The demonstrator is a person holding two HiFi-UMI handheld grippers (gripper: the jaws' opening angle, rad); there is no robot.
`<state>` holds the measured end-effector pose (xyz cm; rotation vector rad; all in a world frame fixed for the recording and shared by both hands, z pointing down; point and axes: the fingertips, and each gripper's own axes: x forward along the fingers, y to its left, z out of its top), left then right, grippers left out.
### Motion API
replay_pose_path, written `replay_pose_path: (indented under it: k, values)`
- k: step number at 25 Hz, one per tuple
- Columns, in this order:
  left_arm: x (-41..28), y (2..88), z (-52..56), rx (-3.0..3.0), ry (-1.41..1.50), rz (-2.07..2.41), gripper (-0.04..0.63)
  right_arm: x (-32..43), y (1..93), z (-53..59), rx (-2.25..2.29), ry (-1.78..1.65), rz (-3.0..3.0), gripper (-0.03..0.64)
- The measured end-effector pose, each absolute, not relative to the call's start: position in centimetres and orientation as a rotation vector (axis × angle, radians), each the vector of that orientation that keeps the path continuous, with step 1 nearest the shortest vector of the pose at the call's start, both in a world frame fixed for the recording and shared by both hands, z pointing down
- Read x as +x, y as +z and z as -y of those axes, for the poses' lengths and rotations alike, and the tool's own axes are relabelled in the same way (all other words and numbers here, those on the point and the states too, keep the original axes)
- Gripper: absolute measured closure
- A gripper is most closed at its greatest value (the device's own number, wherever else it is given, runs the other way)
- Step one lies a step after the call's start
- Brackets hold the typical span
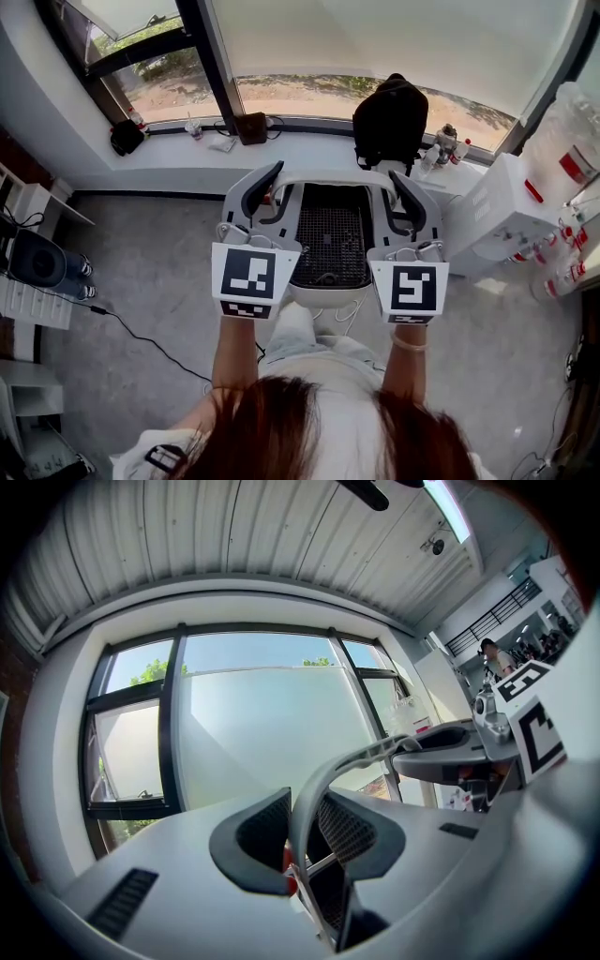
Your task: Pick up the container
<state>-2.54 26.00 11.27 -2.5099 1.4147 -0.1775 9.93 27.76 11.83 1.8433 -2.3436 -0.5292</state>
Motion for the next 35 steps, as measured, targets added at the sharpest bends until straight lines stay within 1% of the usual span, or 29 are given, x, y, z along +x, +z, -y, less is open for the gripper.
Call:
replay_pose_path:
  k: [17,35]
  values:
    - [-1.7,10.2,-29.2,-2.507,-0.137,-1.379,0.496,10.6,10.6,-31.5,1.892,-0.545,2.333,0.541]
    - [-0.7,10.5,-28.6,-2.517,-0.158,-1.368,0.497,11.7,11.0,-30.8,1.902,-0.556,2.318,0.545]
